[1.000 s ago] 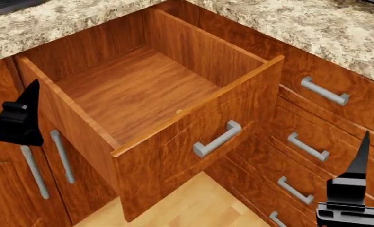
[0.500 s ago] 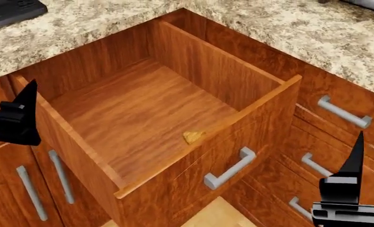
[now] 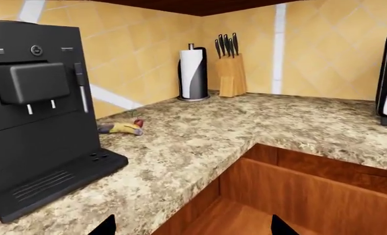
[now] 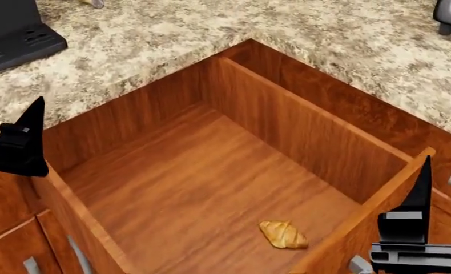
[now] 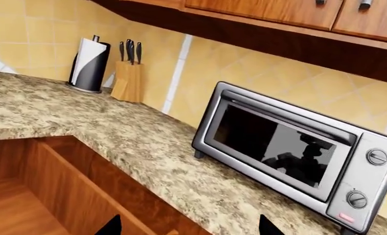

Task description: Close the right drawer.

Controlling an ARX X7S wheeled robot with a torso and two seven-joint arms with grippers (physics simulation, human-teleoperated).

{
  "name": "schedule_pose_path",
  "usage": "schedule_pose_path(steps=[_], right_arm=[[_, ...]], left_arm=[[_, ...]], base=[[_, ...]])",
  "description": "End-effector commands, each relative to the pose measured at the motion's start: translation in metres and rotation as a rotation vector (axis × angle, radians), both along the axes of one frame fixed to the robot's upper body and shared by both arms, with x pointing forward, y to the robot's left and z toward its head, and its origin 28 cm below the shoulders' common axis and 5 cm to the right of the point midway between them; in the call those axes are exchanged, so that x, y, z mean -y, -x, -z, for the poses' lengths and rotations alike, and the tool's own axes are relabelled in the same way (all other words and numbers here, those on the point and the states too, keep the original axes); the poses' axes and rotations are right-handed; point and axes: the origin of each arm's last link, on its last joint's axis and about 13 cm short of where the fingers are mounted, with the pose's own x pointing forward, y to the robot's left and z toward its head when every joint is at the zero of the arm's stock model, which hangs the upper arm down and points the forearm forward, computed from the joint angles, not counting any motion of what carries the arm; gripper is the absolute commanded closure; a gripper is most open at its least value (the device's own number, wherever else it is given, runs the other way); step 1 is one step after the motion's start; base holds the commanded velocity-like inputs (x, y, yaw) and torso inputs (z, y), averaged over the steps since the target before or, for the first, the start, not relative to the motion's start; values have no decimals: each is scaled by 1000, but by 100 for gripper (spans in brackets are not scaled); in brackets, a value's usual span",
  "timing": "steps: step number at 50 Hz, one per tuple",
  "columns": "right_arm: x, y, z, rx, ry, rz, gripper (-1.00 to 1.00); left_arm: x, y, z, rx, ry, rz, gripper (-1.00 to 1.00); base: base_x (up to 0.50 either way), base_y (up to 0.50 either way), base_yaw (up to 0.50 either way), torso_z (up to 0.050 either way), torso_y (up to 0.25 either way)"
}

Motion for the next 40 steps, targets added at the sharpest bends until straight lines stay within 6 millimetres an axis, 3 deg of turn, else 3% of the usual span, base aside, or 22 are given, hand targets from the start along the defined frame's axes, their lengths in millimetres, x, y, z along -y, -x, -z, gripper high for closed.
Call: schedule_pose_path(steps=[1, 22, 40], right_arm=[[1, 2, 1, -9, -2, 2, -100], [3, 10, -6, 29, -14, 3, -100], [2, 8, -3, 15, -16, 0, -100]], left_arm=[[5, 6, -3, 9, -8, 20, -100], [4, 5, 0, -3, -12, 21, -100], [2, 3, -3, 4, -7, 8, -100]], base=[[275, -155, 0, 0, 0], [28, -20, 0, 0, 0], [-61, 68, -491, 0, 0]])
